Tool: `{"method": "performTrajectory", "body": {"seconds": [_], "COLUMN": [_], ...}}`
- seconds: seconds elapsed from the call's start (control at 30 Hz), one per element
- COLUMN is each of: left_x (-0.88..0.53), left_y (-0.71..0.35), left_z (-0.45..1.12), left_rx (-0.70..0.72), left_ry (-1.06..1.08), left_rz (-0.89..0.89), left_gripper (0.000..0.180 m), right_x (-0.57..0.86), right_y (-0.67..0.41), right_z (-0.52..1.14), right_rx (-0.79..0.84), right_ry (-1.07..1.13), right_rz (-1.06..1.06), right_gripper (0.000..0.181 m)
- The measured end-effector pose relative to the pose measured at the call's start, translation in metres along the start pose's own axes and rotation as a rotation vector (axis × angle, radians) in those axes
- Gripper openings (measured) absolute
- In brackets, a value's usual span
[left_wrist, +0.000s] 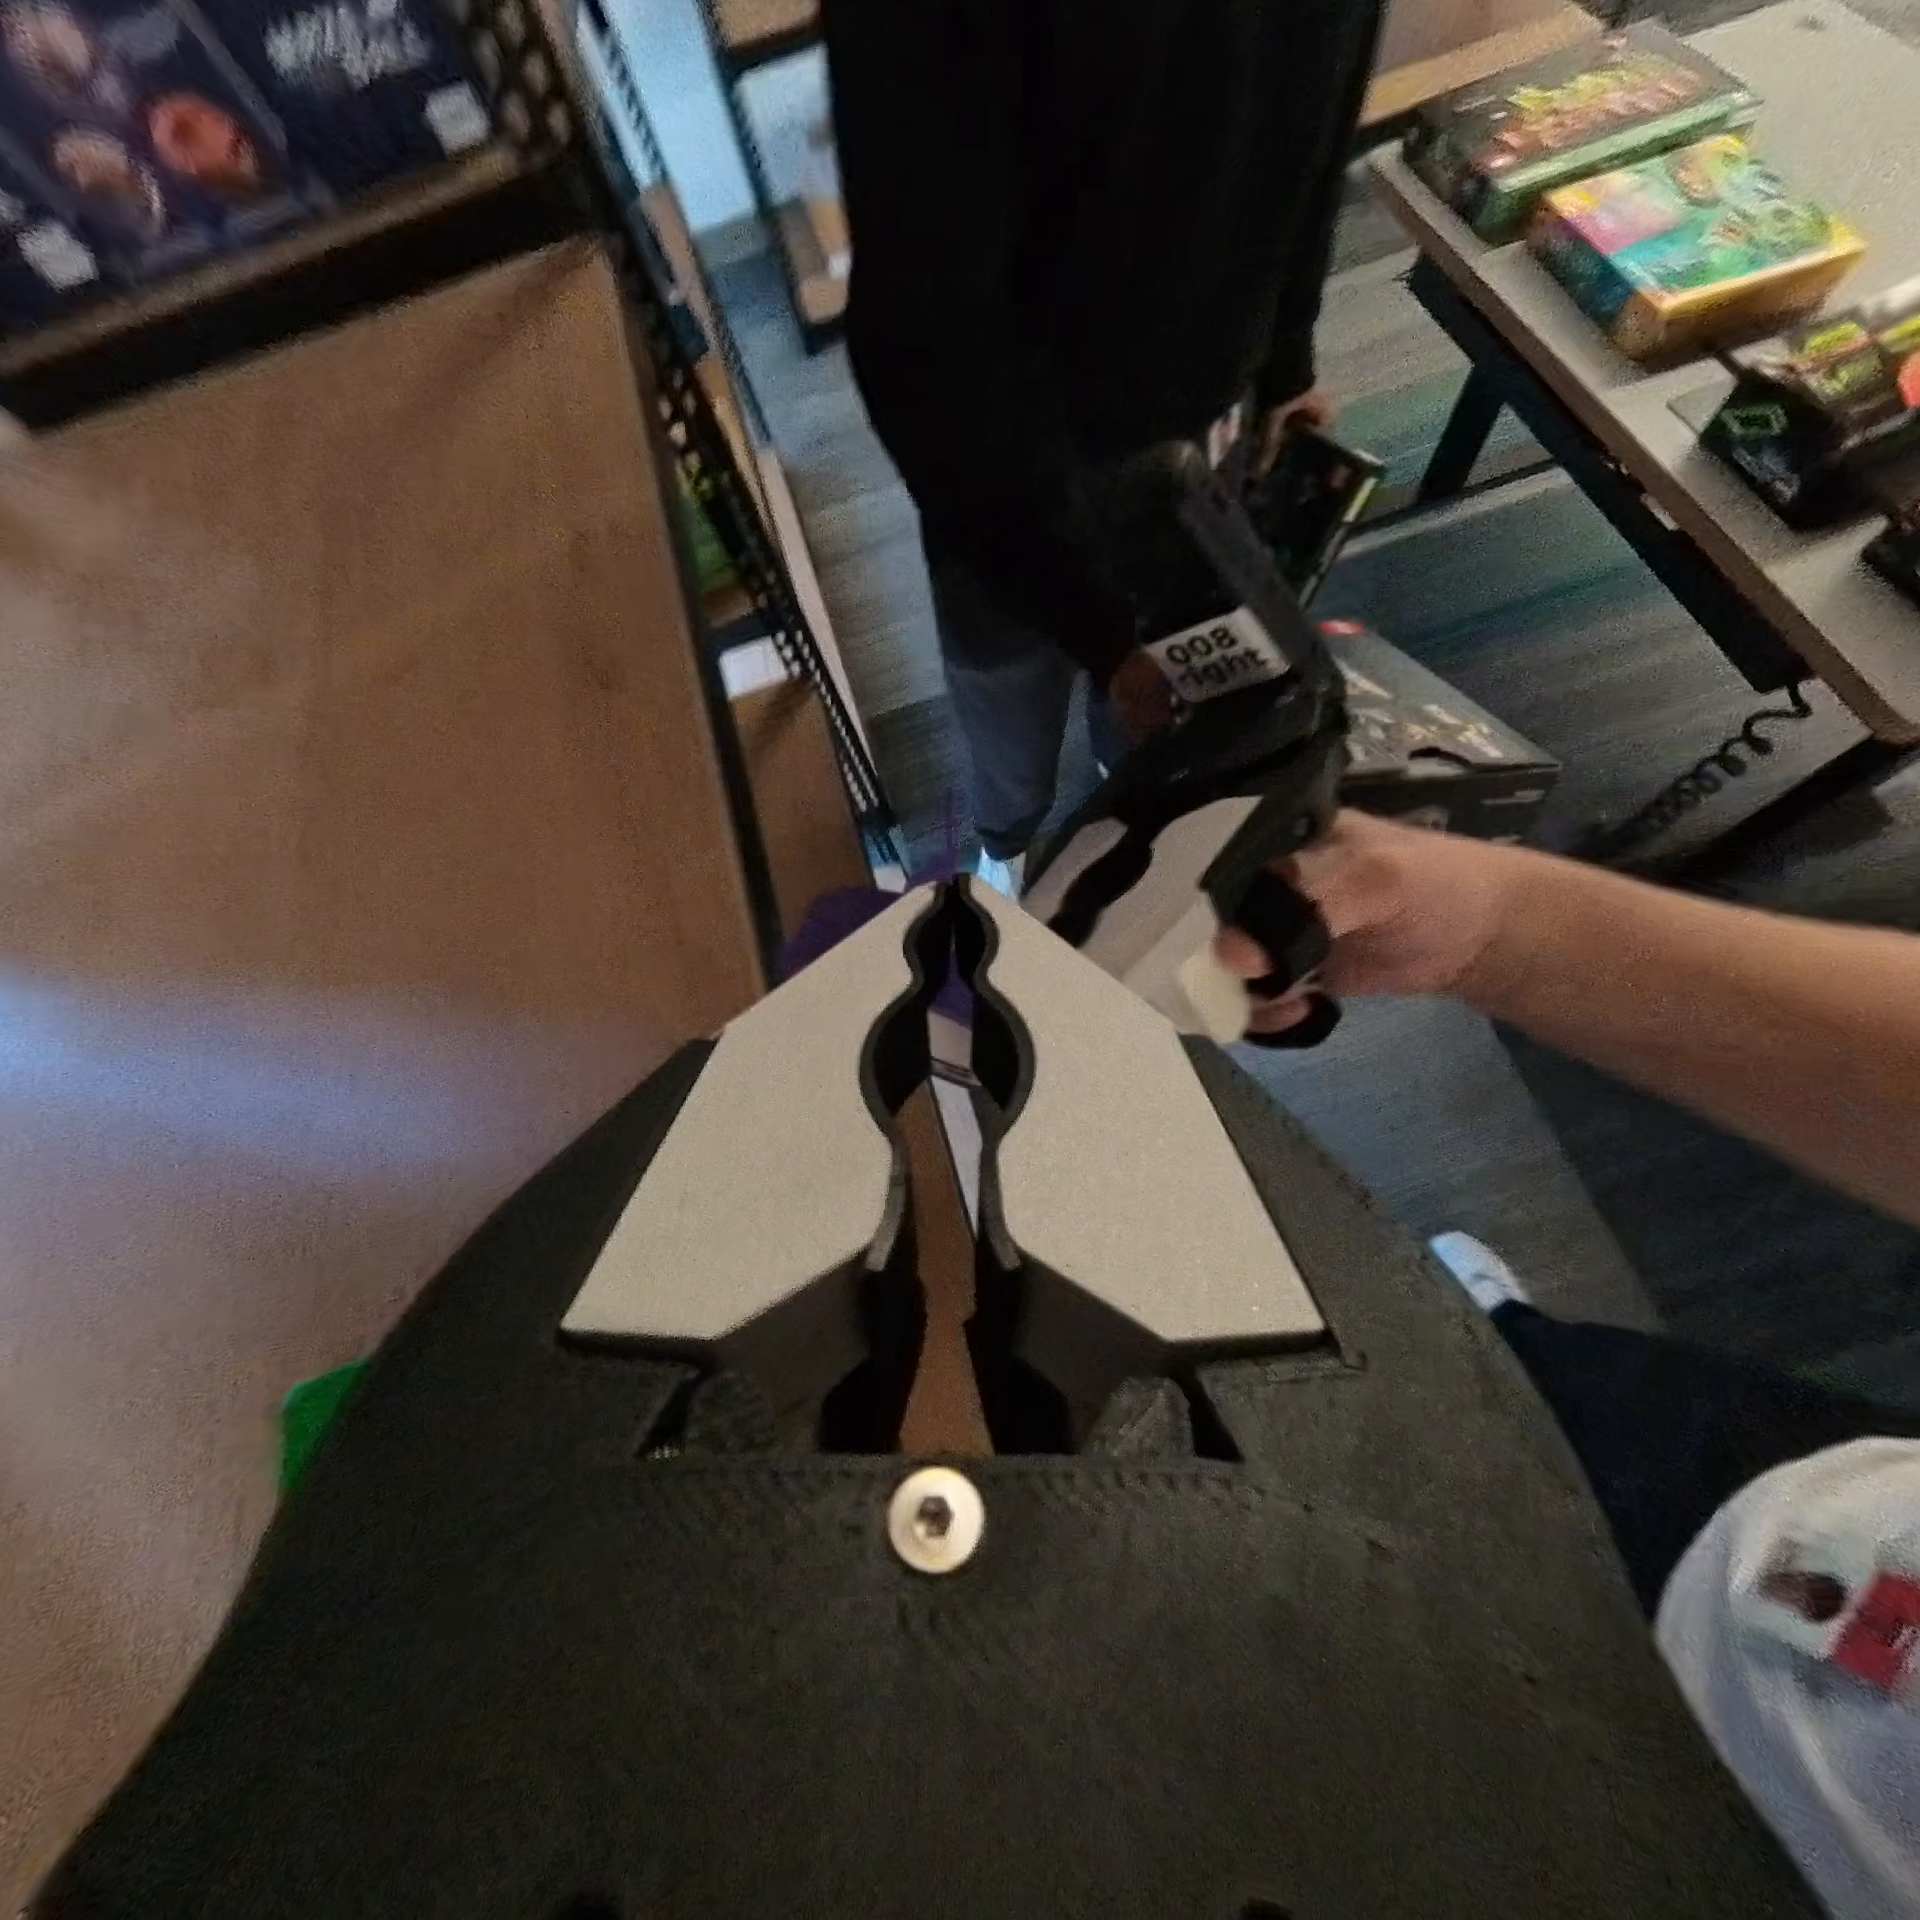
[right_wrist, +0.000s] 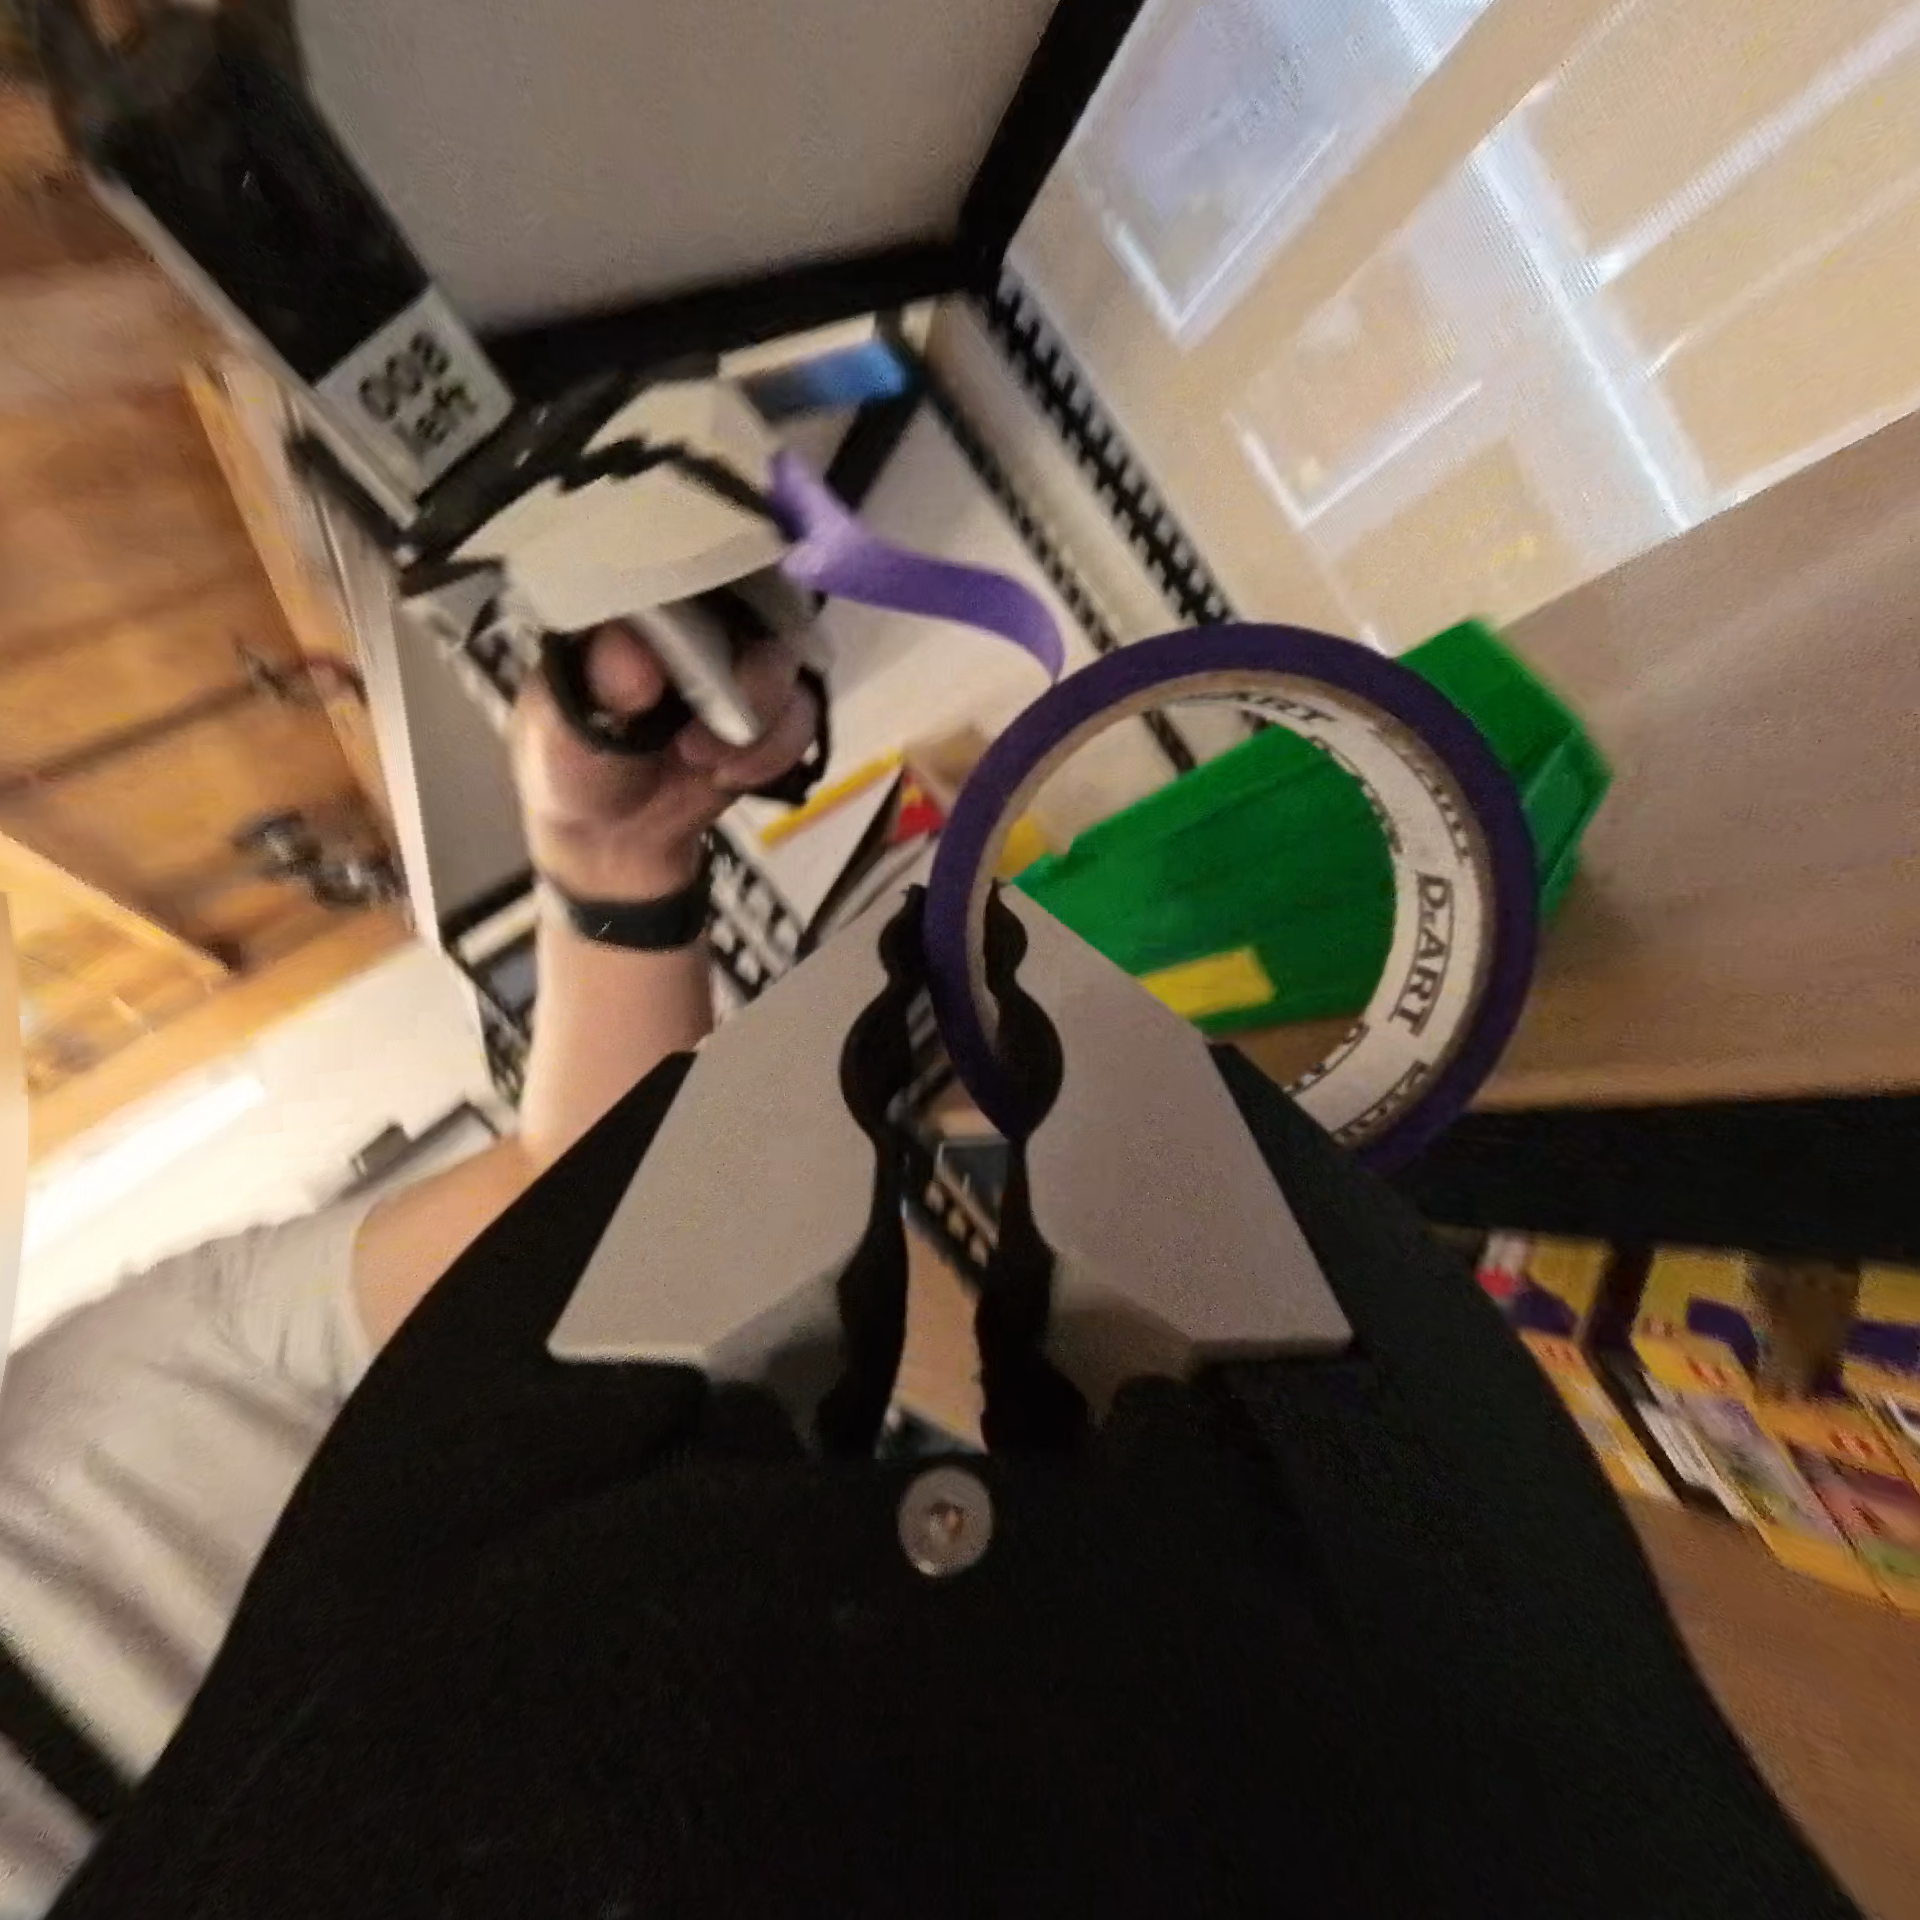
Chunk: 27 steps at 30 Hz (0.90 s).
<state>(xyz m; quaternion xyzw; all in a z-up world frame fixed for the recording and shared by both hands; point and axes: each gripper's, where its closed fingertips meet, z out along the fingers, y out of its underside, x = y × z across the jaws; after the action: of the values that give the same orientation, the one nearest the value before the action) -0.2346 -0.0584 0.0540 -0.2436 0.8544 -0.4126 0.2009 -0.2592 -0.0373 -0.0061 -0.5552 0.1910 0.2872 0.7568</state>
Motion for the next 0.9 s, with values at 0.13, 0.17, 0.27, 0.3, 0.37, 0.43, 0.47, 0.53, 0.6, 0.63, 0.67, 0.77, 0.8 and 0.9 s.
{"method": "performTrajectory", "body": {"seconds": [0.13, 0.17, 0.27, 0.3, 0.37, 0.43, 0.47, 0.53, 0.6, 0.63, 0.67, 0.77, 0.8, 0.9], "left_x": [-0.051, -0.058, -0.034, -0.019, 0.019, 0.063, 0.091, 0.155, 0.219, 0.247, 0.275, 0.351, 0.374, 0.443], "left_y": [0.037, 0.050, 0.055, 0.049, 0.048, 0.054, 0.059, 0.073, 0.092, 0.101, 0.108, 0.129, 0.132, 0.126], "left_z": [0.014, 0.016, 0.007, -0.001, -0.016, -0.021, -0.019, -0.010, 0.003, 0.009, 0.014, 0.018, 0.015, -0.016], "left_rx": [-0.146, -0.173, -0.091, -0.031, 0.028, 0.061, 0.075, 0.124, 0.151, 0.156, 0.160, 0.138, 0.142, 0.182], "left_ry": [-0.048, -0.068, 0.036, 0.071, 0.151, 0.208, 0.259, 0.377, 0.512, 0.573, 0.644, 0.838, 0.892, 1.091], "left_rz": [-0.088, -0.084, -0.095, -0.093, -0.039, 0.051, 0.103, 0.196, 0.276, 0.290, 0.301, 0.348, 0.370, 0.395], "left_gripper": [0.000, 0.000, 0.000, 0.000, 0.000, 0.000, 0.000, 0.000, 0.000, 0.000, 0.000, 0.000, 0.000, 0.000], "right_x": [0.063, 0.074, 0.064, 0.049, 0.020, -0.011, -0.027, -0.059, -0.084, -0.096, -0.109, -0.162, -0.180, -0.239], "right_y": [-0.014, -0.007, 0.015, 0.025, 0.049, 0.077, 0.092, 0.128, 0.171, 0.191, 0.208, 0.250, 0.265, 0.306], "right_z": [0.036, 0.041, 0.046, 0.043, 0.024, -0.010, -0.029, -0.066, -0.103, -0.123, -0.142, -0.189, -0.201, -0.221], "right_rx": [0.072, 0.054, -0.007, -0.027, -0.041, -0.016, 0.025, 0.106, 0.145, 0.162, 0.189, 0.305, 0.332, 0.400], "right_ry": [0.015, 0.045, 0.066, 0.078, 0.154, 0.248, 0.297, 0.387, 0.513, 0.587, 0.659, 0.821, 0.863, 1.000], "right_rz": [0.163, 0.179, 0.121, 0.045, -0.139, -0.272, -0.315, -0.361, -0.385, -0.382, -0.375, -0.389, -0.391, -0.457], "right_gripper": [0.007, 0.007, 0.007, 0.007, 0.007, 0.007, 0.007, 0.007, 0.007, 0.007, 0.007, 0.007, 0.007, 0.007]}}
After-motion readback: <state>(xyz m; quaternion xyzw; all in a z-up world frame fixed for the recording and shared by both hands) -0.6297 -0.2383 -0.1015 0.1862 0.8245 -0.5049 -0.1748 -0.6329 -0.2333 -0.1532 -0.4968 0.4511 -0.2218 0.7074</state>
